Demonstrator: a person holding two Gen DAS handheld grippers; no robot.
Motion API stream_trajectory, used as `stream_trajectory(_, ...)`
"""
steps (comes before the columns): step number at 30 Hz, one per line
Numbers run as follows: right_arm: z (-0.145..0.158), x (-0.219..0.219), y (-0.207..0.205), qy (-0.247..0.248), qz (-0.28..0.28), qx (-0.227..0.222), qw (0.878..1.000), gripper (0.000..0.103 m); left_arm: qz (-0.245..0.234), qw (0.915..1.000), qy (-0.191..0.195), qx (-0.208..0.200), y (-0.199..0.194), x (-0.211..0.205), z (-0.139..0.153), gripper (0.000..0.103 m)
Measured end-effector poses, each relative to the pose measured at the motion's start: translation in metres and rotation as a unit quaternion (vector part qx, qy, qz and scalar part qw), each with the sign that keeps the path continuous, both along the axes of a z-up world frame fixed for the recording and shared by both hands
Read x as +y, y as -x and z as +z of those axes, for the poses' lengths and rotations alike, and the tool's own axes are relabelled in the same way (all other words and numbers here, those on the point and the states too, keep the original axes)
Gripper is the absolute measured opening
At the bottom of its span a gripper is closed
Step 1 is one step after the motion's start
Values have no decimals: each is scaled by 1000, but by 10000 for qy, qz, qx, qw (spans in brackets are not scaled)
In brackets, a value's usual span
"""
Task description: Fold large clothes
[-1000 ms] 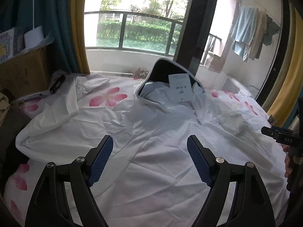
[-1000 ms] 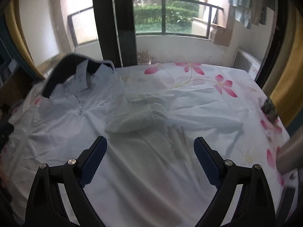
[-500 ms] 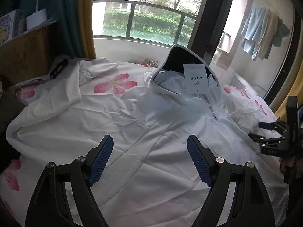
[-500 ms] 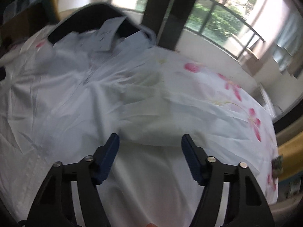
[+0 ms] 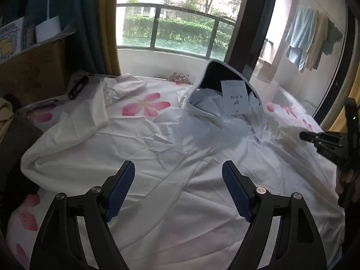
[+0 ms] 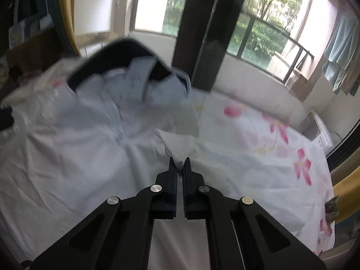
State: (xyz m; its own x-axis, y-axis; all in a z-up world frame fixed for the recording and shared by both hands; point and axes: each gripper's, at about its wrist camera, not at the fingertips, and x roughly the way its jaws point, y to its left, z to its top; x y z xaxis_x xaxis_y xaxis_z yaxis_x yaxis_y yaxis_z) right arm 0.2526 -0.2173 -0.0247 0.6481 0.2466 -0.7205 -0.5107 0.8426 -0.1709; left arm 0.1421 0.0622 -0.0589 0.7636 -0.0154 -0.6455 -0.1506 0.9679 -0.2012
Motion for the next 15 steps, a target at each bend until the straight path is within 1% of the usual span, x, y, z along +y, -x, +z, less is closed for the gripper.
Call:
stream_trajectory(3, 17, 20, 11, -154, 143, -102, 9997, 3, 4, 9999, 35, -95, 9, 10, 5, 83)
stream_trajectory(6, 24, 45, 25, -305, 375, -87, 9988, 3, 45, 9999, 64, -144, 18, 22, 7, 83)
stream_trajectory(13, 19, 103, 43, -448, 819, 87, 9956, 3, 195, 9995, 138, -210, 36, 54, 7, 83)
stream_trajectory(15, 13, 118, 46, -465, 896, 170, 9947, 3, 219, 9995, 99, -208, 39, 62, 7, 83)
